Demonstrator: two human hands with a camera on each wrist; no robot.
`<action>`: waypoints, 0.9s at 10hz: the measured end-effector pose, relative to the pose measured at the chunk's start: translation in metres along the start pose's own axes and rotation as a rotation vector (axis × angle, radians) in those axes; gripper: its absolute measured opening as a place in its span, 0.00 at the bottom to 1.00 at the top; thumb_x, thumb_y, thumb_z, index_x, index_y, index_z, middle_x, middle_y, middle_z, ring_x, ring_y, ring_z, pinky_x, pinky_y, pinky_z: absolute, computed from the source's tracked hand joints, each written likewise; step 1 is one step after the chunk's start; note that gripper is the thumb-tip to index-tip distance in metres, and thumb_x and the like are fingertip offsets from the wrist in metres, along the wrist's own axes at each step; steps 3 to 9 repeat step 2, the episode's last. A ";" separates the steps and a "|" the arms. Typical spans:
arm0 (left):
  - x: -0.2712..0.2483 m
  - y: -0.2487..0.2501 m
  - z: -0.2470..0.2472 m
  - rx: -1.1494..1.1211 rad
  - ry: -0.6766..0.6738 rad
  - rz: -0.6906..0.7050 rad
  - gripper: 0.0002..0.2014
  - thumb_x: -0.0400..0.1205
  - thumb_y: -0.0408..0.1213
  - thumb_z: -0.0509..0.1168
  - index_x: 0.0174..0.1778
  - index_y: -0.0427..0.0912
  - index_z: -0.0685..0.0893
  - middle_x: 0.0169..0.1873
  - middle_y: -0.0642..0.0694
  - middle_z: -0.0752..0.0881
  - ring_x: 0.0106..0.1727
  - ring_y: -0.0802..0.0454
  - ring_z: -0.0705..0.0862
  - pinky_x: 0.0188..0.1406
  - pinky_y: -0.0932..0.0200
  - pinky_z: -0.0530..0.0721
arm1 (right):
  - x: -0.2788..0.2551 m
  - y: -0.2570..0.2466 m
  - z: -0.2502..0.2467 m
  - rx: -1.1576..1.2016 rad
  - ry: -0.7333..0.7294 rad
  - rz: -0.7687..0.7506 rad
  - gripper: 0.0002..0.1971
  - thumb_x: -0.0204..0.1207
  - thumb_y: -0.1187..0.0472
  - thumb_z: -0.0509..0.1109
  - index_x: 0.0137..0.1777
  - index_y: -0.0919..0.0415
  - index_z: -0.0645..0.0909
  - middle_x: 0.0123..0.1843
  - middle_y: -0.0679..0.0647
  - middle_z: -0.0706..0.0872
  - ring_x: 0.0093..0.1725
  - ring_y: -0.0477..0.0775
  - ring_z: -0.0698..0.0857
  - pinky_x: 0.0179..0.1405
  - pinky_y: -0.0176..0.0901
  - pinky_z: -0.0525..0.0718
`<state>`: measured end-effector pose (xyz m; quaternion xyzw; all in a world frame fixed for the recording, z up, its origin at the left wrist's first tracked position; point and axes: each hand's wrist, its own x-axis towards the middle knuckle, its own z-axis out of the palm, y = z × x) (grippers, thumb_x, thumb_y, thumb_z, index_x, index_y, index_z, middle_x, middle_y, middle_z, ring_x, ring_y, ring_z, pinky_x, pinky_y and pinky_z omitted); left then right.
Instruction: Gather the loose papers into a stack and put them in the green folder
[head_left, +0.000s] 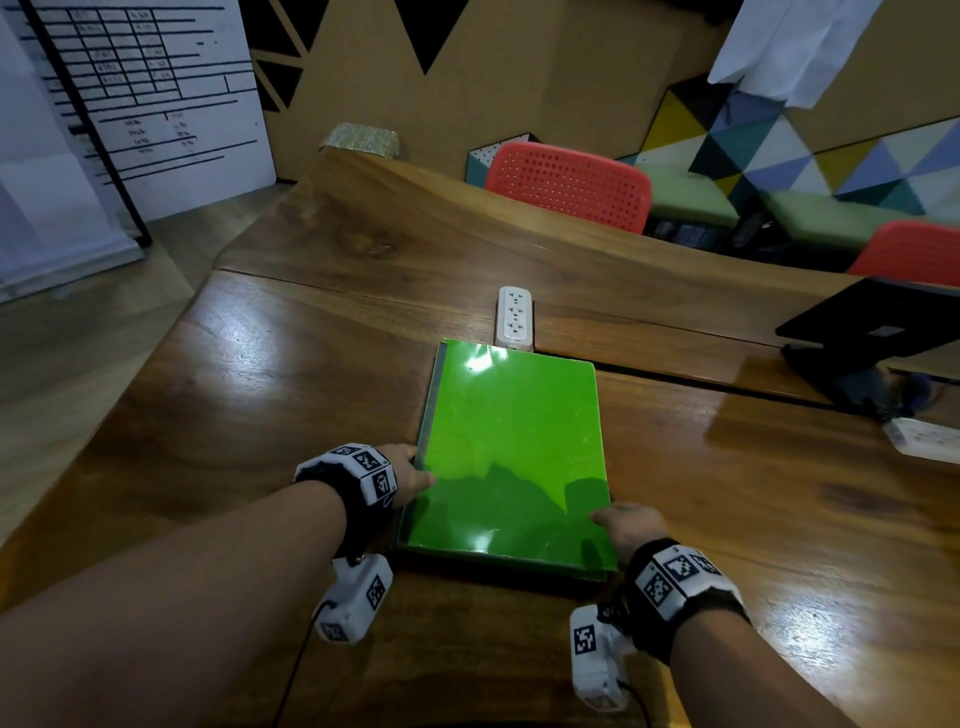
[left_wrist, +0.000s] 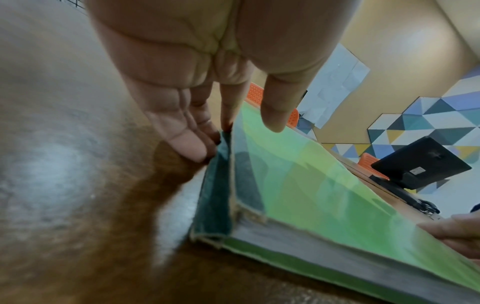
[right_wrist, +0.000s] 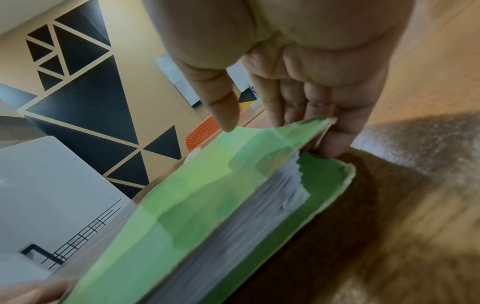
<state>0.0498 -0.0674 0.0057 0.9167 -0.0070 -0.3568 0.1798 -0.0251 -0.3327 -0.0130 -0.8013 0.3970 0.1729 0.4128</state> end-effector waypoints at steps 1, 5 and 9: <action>-0.005 0.001 -0.001 -0.006 0.016 0.010 0.34 0.82 0.53 0.57 0.81 0.41 0.58 0.80 0.40 0.65 0.78 0.41 0.69 0.76 0.49 0.70 | -0.006 -0.001 -0.001 0.001 -0.005 -0.001 0.24 0.77 0.61 0.69 0.71 0.69 0.75 0.72 0.64 0.79 0.69 0.64 0.78 0.67 0.49 0.77; -0.007 -0.002 -0.004 -0.049 0.107 0.013 0.33 0.81 0.51 0.60 0.80 0.40 0.60 0.78 0.39 0.68 0.76 0.40 0.71 0.74 0.50 0.72 | -0.008 -0.002 -0.005 -0.004 0.052 -0.028 0.27 0.76 0.59 0.70 0.73 0.69 0.72 0.72 0.63 0.78 0.69 0.65 0.78 0.68 0.51 0.77; -0.007 -0.002 -0.004 -0.049 0.107 0.013 0.33 0.81 0.51 0.60 0.80 0.40 0.60 0.78 0.39 0.68 0.76 0.40 0.71 0.74 0.50 0.72 | -0.008 -0.002 -0.005 -0.004 0.052 -0.028 0.27 0.76 0.59 0.70 0.73 0.69 0.72 0.72 0.63 0.78 0.69 0.65 0.78 0.68 0.51 0.77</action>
